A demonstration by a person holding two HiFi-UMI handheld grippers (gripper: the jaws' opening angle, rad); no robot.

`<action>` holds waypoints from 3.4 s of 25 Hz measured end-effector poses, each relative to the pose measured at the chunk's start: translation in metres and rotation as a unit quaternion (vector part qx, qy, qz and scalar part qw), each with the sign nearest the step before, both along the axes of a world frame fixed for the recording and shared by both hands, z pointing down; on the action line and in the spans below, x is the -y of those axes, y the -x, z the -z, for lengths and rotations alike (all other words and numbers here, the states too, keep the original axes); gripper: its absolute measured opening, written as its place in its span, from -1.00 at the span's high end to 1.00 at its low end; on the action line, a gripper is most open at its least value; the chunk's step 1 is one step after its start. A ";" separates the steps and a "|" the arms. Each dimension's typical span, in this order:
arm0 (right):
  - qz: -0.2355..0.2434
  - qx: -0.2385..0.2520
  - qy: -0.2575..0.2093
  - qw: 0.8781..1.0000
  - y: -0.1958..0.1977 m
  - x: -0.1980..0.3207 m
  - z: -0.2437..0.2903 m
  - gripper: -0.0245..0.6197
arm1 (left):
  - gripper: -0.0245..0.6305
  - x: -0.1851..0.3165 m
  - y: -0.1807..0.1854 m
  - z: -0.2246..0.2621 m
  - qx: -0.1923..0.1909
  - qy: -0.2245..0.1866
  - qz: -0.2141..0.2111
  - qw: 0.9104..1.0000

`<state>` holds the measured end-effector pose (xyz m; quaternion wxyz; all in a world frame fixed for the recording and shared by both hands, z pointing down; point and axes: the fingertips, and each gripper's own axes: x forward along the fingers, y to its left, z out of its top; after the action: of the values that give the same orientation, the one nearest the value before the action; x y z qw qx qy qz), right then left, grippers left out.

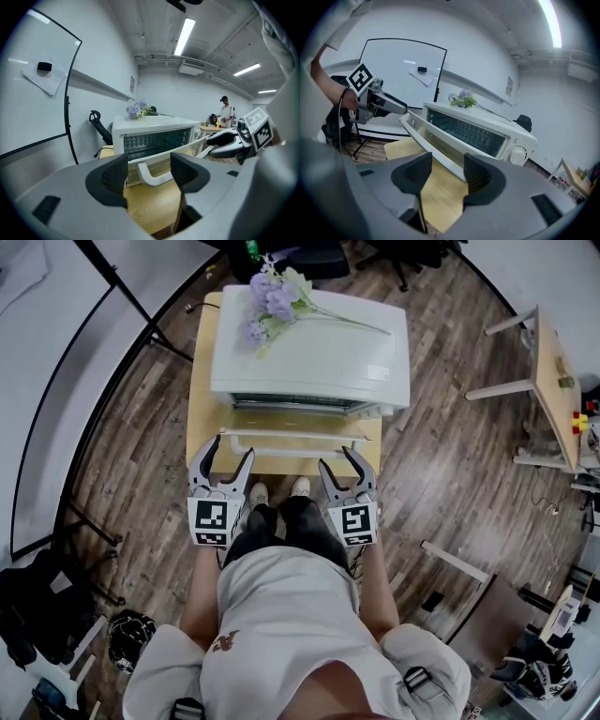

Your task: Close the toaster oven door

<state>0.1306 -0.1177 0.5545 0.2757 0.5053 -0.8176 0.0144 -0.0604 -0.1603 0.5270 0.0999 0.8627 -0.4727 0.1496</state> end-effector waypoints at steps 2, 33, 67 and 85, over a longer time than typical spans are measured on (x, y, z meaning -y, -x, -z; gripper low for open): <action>0.001 0.000 -0.002 1.000 0.000 0.002 0.003 0.25 | 0.07 -0.001 -0.006 0.007 0.006 -0.008 -0.015 1.000; 0.006 0.005 -0.023 1.000 -0.004 0.036 0.025 0.25 | 0.18 0.010 -0.041 0.001 0.044 -0.004 -0.068 0.997; 0.006 0.010 -0.030 0.999 -0.007 0.067 0.034 0.24 | 0.18 0.042 -0.044 0.011 0.036 -0.012 -0.056 0.998; 0.000 0.013 -0.031 0.999 -0.008 0.074 0.036 0.22 | 0.18 0.050 -0.045 0.013 0.035 -0.011 -0.056 0.998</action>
<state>0.1389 -0.1921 0.5188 0.2490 0.5132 -0.8213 -0.0039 -0.0149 -0.2101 0.5143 0.0652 0.8833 -0.4282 0.1796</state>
